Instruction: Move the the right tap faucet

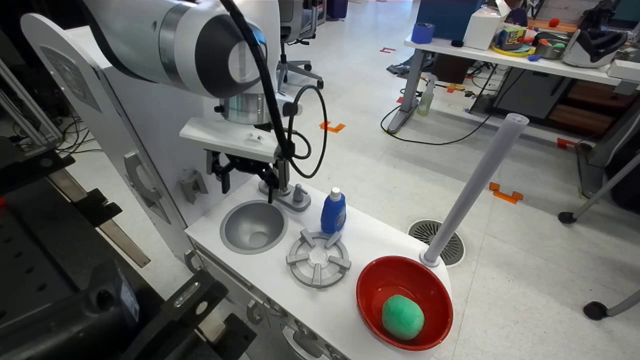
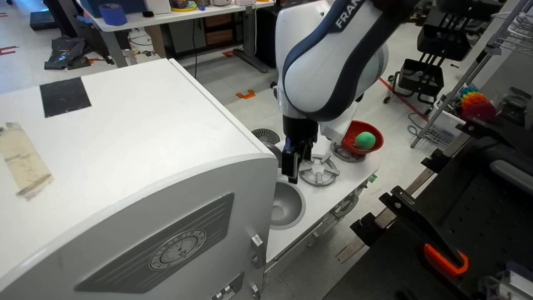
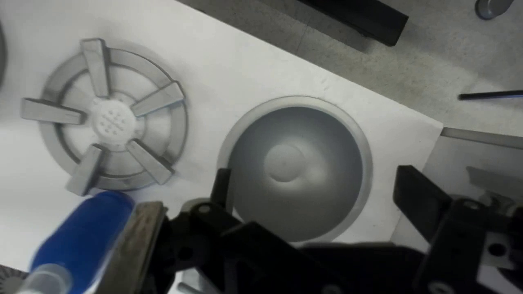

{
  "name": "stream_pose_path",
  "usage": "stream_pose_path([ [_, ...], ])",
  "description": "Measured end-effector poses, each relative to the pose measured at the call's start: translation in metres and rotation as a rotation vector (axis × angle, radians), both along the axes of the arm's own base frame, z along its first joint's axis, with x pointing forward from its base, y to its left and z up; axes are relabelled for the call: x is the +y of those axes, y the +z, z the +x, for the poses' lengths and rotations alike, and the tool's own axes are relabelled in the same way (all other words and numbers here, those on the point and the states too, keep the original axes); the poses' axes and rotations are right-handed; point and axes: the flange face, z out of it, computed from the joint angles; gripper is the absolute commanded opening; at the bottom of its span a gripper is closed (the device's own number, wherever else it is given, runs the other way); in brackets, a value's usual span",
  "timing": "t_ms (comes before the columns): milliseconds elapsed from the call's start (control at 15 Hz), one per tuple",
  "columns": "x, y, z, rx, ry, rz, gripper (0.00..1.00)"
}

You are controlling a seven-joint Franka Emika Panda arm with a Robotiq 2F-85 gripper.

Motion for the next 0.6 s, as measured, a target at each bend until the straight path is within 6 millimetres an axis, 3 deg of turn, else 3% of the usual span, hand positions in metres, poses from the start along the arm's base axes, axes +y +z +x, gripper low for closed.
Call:
stream_pose_path([
  [133, -0.021, 0.03, 0.003, -0.003, -0.09, -0.064, 1.0],
  [467, -0.06, 0.127, 0.006, 0.053, -0.324, -0.203, 1.0],
  [600, -0.062, 0.142, 0.009, 0.044, -0.331, -0.205, 1.0],
])
